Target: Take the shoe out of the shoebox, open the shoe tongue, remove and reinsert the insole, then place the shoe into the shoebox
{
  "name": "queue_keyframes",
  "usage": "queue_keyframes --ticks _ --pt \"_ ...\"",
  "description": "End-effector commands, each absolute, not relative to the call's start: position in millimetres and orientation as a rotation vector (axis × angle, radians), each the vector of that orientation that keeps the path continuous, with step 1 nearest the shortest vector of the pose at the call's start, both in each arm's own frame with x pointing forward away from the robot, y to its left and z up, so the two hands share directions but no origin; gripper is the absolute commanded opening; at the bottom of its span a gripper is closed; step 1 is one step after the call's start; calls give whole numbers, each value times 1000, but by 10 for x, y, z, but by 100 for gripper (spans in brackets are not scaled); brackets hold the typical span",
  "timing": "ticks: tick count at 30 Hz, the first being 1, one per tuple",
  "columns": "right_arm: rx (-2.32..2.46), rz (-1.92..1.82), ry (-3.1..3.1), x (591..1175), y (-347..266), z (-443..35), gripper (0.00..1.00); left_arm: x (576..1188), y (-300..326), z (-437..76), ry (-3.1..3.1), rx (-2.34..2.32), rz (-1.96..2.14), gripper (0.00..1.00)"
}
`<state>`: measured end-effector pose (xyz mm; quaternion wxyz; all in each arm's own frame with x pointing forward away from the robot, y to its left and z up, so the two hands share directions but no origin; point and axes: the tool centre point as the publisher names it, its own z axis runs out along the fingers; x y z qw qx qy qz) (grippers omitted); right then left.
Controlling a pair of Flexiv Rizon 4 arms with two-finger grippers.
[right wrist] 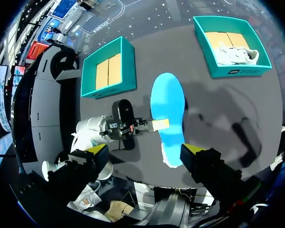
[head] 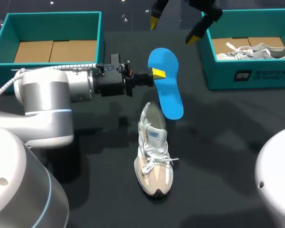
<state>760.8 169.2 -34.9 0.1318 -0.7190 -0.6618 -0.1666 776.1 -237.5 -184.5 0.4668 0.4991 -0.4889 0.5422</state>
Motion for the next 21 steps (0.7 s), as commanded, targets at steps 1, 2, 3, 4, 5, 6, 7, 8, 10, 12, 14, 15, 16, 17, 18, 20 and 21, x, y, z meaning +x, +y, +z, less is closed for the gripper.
queue_keyframes --ticks 1,2,3,4,5,6,7,8,10,12,14,15,16,17,18,20,21 --pt "-2202 -276 -2034 7607 1816 -372 100 7749 -2378 -1851 -1197 1226 1335 0" --pt "-2205 -262 -2040 7598 1831 -379 100 7749 -2378 -1851 -1197 1226 1335 0" --pt "-2206 -251 -2045 7590 1844 -384 100 7749 -2378 -1851 -1197 1226 1335 0" --pt "-2205 -238 -2051 7579 1860 -392 100 7749 -2378 -1851 -1197 1226 1335 0" --pt "-2205 -222 -2058 7571 1877 -397 100 7749 -2378 -1851 -1197 1226 1335 0" --pt "-2208 -209 -2065 7564 1892 -399 100 7749 -2378 -1851 -1197 1226 1335 0" --pt "-2209 -198 -2073 7558 1911 -401 100 7749 -2378 -1851 -1197 1226 1335 0" --pt "-2212 -183 -2080 7552 1931 -404 100 7749 -2378 -1851 -1197 1226 1335 0" --pt "-2215 -165 -2092 7545 1968 -412 100 7749 -2378 -1851 -1197 1226 1335 0" --pt "-2220 -149 -2108 7539 2016 -418 100 7749 -2378 -1851 -1197 1226 1335 0" --pt "-2221 -128 -2123 7543 2063 -426 100 7749 -2378 -1851 -1197 1226 1335 0" --pt "-2224 -119 -2127 7545 2082 -432 100 7749 -2378 -1851 -1197 1226 1335 0" --pt "-2225 -113 -2132 7550 2097 -439 100 7749 -2378 -1851 -1197 1226 1335 0" --pt "-2226 -103 -2136 7554 2112 -450 100 7749 -2378 -1851 -1197 1226 1335 0" --pt "-2229 -94 -2137 7560 2120 -462 100 7749 -2378 -1851 -1197 1226 1335 0" --pt "-2243 -71 -2135 7574 2129 -484 100 7749 -2378 -1851 -1197 1226 1335 0" --pt "-2249 -60 -2135 7580 2133 -491 100 7749 -2378 -1851 -1197 1226 1335 0"
